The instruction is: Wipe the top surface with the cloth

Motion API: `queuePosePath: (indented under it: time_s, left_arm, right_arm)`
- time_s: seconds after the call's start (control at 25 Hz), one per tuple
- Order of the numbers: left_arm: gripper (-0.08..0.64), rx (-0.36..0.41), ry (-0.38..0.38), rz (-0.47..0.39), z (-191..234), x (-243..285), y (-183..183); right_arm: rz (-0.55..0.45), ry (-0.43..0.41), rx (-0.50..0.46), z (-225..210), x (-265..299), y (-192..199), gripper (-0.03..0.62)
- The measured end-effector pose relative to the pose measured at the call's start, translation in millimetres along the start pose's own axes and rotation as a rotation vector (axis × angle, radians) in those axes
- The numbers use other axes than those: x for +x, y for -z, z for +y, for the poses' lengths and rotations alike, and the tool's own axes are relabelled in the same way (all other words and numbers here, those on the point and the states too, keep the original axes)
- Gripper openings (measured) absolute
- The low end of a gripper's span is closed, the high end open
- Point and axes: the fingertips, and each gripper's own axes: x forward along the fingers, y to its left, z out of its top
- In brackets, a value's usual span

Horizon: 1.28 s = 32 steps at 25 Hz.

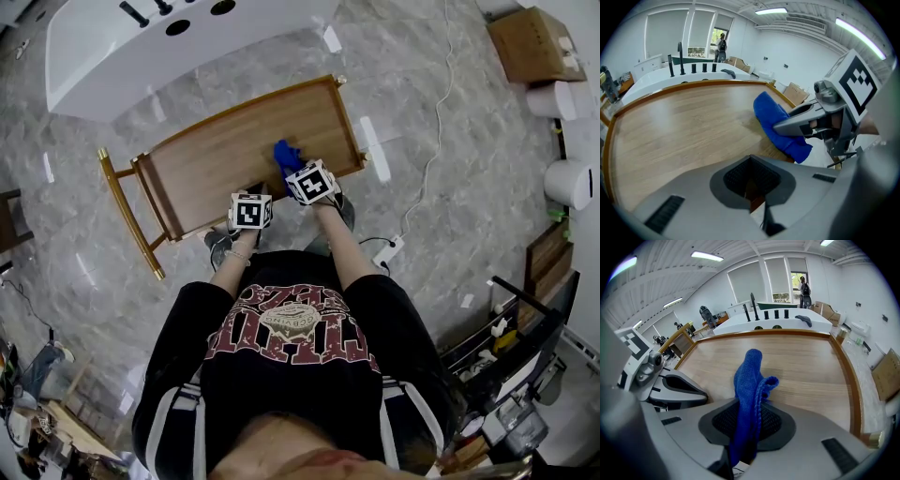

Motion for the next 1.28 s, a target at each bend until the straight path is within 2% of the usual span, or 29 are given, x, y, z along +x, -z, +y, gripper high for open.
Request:
queuePosePath:
  time_s: [0.24,1.28]
  left_arm:
    - [0.048,-0.024,0.023,0.007,1,0,3]
    - [0.048,0.005,0.029,0.008,1,-2,2]
  right_arm:
    - [0.020,0.003,0.024,-12,-5,7,0.089]
    - [0.007,0.107,0.105,-71,-30,18,0.089]
